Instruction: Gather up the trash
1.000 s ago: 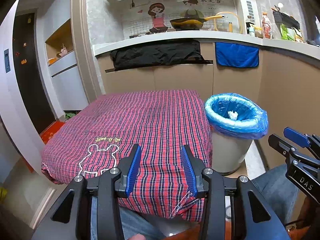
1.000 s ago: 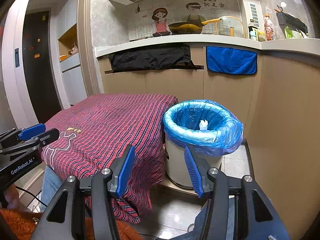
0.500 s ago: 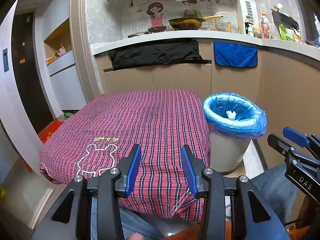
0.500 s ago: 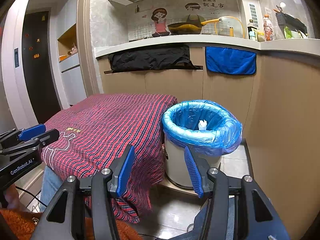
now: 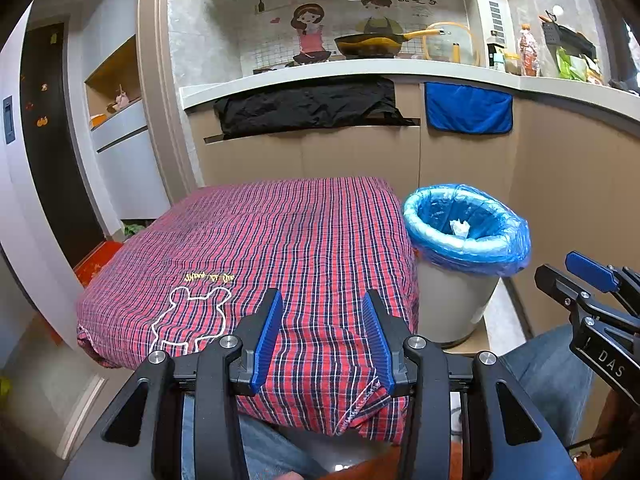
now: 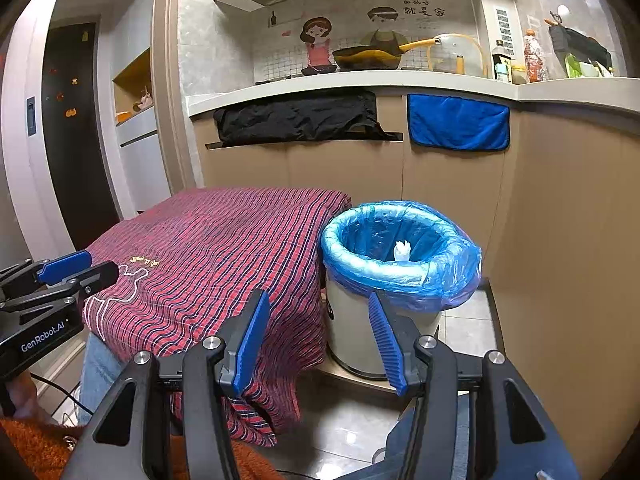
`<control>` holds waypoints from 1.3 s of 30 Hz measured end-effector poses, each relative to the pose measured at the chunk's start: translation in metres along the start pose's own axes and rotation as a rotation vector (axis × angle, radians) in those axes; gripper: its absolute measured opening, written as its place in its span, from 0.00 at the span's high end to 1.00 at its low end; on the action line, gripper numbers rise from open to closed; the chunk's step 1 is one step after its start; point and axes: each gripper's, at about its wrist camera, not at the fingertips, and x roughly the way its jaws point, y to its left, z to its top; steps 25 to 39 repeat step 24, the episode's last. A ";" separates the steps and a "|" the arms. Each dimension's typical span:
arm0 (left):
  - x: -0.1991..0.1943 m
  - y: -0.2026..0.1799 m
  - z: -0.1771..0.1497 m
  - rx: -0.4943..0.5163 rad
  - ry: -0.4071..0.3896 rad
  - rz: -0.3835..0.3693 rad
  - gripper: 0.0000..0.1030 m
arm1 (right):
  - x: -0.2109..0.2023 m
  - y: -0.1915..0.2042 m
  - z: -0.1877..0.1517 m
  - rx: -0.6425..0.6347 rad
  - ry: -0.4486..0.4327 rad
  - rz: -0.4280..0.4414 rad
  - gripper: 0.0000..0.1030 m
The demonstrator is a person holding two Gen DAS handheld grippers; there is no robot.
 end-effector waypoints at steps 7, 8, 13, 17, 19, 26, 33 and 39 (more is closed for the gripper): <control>0.000 0.000 -0.001 -0.001 0.004 -0.002 0.58 | 0.000 0.001 0.000 0.000 0.001 -0.001 0.53; 0.000 -0.001 -0.001 -0.002 0.003 -0.003 0.58 | 0.000 0.001 0.000 0.000 0.000 -0.001 0.53; 0.001 0.000 -0.001 -0.001 0.007 -0.004 0.58 | 0.000 0.001 0.000 0.000 0.003 -0.001 0.53; 0.002 0.002 -0.001 -0.007 0.010 -0.009 0.58 | 0.002 0.002 -0.001 -0.002 0.007 -0.004 0.53; 0.002 0.002 -0.001 -0.011 0.013 -0.007 0.58 | 0.002 0.002 -0.001 0.001 0.007 -0.002 0.53; 0.003 0.005 -0.001 -0.015 0.014 -0.007 0.57 | 0.002 0.002 -0.002 -0.001 0.009 -0.004 0.53; 0.003 0.005 -0.001 -0.015 0.014 -0.007 0.57 | 0.002 0.002 -0.002 -0.001 0.009 -0.004 0.53; 0.003 0.005 -0.001 -0.015 0.014 -0.007 0.57 | 0.002 0.002 -0.002 -0.001 0.009 -0.004 0.53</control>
